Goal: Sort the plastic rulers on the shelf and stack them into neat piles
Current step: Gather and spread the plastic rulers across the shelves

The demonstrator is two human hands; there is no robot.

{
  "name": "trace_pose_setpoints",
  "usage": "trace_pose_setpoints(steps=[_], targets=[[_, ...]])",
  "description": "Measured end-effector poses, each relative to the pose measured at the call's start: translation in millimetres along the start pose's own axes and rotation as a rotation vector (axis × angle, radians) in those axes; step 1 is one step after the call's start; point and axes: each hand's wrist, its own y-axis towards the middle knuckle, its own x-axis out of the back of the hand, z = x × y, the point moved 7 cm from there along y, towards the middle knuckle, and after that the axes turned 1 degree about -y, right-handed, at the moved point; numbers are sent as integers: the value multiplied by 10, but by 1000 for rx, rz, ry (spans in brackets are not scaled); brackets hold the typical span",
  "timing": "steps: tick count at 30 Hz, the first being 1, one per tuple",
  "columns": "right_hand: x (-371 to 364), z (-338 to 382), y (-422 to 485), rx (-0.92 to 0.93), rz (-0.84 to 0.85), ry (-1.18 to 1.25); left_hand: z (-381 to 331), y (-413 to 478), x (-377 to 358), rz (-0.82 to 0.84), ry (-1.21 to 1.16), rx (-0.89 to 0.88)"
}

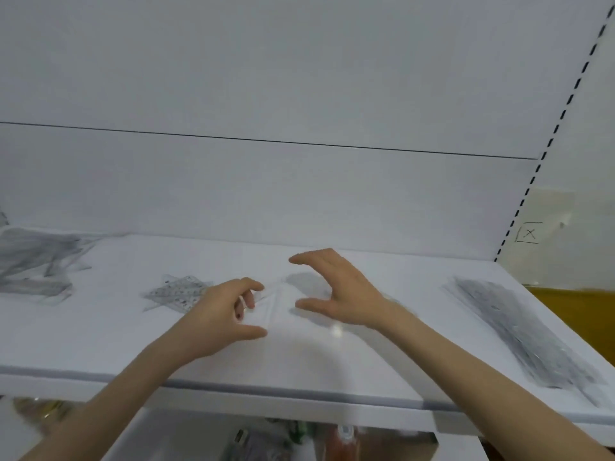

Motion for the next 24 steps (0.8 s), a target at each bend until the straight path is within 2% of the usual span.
trace_pose_setpoints(steps=[2,4,8,11,16,18,21,24], targets=[[-214,298,102,135,135,-75,21,-36,59,8,-5,0],[-345,473,187,223,149,-135,69,-98,134,25,-30,8],[-355,760,295,507,-19,-105,224,-281,321,65,-54,23],[-414,838,372,600,-106,-73,402,-460,565,8,0,32],[-471,987,599,567,-316,-120,879,-914,954,-95,111,145],[-564,1026,731,496,-324,-197,1049,-1079,1091,-127,145,193],[-849,1031,965,326,-156,-342,1228,-1258,1309,-198,181,240],[-1177,1002,1159,244,-4,-454,1365,-1416,1483,-248,206,263]])
